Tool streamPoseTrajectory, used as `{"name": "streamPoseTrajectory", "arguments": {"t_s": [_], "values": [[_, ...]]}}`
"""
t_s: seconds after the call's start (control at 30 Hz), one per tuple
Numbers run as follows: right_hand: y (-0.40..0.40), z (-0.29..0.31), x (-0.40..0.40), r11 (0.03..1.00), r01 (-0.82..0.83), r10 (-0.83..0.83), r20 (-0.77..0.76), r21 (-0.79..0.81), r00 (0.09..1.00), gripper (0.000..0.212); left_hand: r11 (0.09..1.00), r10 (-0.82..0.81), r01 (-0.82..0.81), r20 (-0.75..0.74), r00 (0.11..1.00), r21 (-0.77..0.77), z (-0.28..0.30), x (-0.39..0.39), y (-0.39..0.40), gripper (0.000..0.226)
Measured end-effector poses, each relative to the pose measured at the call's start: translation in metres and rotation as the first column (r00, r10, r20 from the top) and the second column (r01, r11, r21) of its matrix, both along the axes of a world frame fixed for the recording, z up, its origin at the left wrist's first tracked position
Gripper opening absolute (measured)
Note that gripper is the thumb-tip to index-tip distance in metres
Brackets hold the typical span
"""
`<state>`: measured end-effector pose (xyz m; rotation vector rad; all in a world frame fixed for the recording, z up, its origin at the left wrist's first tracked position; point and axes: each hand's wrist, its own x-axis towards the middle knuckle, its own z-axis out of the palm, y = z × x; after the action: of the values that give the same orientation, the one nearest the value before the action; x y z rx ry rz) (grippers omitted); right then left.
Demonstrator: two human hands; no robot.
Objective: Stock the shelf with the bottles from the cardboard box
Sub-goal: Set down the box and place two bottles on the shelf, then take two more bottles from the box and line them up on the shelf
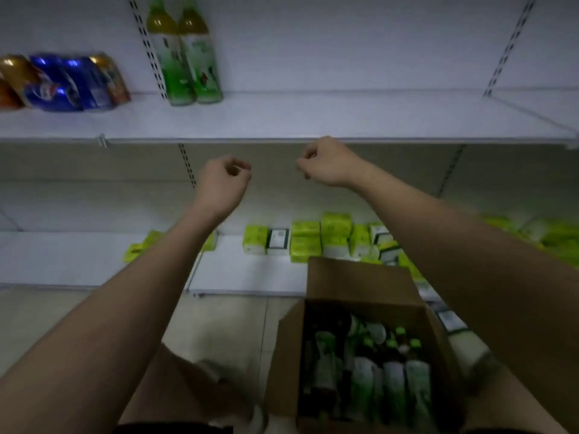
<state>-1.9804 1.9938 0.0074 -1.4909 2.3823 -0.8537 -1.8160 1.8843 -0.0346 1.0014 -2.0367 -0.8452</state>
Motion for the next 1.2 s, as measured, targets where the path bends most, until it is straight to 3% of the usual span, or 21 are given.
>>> {"name": "streamPoseTrajectory", "arguments": {"t_s": [0.2,0.3,0.43,0.5,0.6,0.7,0.83,0.9,0.97,1.03,1.13,1.2], "values": [[0.074,-0.166,-0.013,0.978,0.131,-0.178,0.324,0.161,0.929,0.022,0.965,-0.05,0.003,0.172,0.984,0.263,-0.17,-0.013,0.094,0.019],[0.12,-0.259,-0.005,0.942,0.191,-0.304,0.456,0.278,0.836,0.02,0.896,-0.163,0.015,0.298,0.941,0.444,-0.246,-0.022,0.138,0.022],[0.193,-0.362,-0.004,0.807,0.205,-0.498,0.452,0.554,0.74,0.017,0.784,-0.318,0.003,0.397,0.861,0.621,-0.314,-0.032,0.171,0.018],[0.215,-0.393,-0.001,0.757,0.185,-0.537,0.437,0.627,0.721,0.013,0.758,-0.366,-0.01,0.438,0.821,0.652,-0.336,-0.038,0.178,0.024],[0.211,-0.422,0.002,0.75,0.166,-0.562,0.484,0.64,0.671,0.037,0.748,-0.46,0.03,0.485,0.744,0.664,-0.365,-0.048,0.185,0.05],[0.194,-0.438,0.006,0.739,0.251,-0.637,0.528,0.625,0.562,0.042,0.766,-0.493,0.011,0.575,0.653,0.643,-0.392,-0.049,0.193,0.076],[0.183,-0.456,0.012,0.668,0.365,-0.73,0.478,0.648,0.488,0.056,0.758,-0.508,-0.017,0.607,0.611,0.652,-0.417,-0.048,0.197,0.084],[0.179,-0.464,0.013,0.615,0.378,-0.774,0.436,0.692,0.46,0.076,0.825,-0.519,0.072,0.702,0.488,0.561,-0.423,-0.05,0.2,0.079],[0.177,-0.471,0.013,0.586,0.367,-0.795,0.424,0.723,0.434,0.087,0.874,-0.459,0.334,0.828,0.324,0.354,-0.428,-0.056,0.2,0.074],[0.176,-0.476,0.011,0.559,0.343,-0.813,0.419,0.755,0.404,0.091,0.789,-0.422,0.555,0.89,0.175,0.265,-0.433,-0.065,0.193,0.068],[0.176,-0.483,0.005,0.533,0.31,-0.835,0.43,0.788,0.343,0.095,0.644,-0.347,0.697,0.932,-0.102,0.316,-0.441,-0.075,0.169,0.061],[0.175,-0.488,0.0,0.532,0.286,-0.839,0.452,0.797,0.303,0.099,0.55,-0.273,0.773,0.943,-0.19,0.315,-0.447,-0.079,0.156,0.059]]}}
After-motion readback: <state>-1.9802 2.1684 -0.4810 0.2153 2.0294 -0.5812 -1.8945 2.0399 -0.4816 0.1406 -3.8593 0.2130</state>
